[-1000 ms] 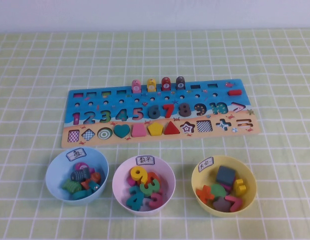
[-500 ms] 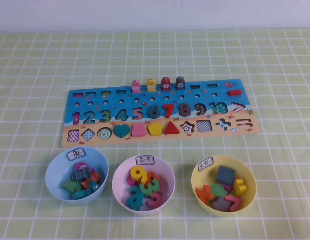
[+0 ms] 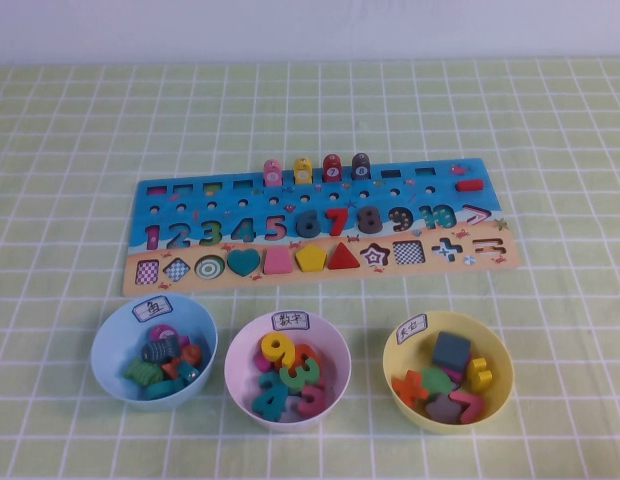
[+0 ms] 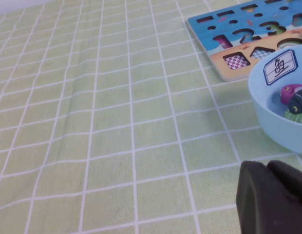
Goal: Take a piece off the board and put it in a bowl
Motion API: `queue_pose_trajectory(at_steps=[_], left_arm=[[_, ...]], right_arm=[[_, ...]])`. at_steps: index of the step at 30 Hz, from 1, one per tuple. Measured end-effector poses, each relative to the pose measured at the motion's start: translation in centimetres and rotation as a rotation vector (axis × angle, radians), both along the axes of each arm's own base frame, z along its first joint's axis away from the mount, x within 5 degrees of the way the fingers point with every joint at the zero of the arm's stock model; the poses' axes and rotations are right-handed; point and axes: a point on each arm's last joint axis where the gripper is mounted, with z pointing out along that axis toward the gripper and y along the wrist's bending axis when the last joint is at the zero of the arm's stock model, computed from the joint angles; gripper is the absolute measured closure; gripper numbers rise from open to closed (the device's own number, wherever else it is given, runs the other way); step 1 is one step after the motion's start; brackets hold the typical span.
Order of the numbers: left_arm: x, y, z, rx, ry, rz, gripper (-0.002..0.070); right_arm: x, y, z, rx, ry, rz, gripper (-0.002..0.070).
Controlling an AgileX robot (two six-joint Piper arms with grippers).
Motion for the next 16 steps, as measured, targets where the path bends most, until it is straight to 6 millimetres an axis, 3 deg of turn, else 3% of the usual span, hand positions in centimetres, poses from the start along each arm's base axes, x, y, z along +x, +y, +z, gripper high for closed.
queue_pose_trajectory(at_steps=[16], left_arm=[[0.0,0.0,0.0,0.0,0.0,0.0,0.068]], right_arm=[[-0.02,0.04,-0.05,0.011,0.007,0.002,0.0692]])
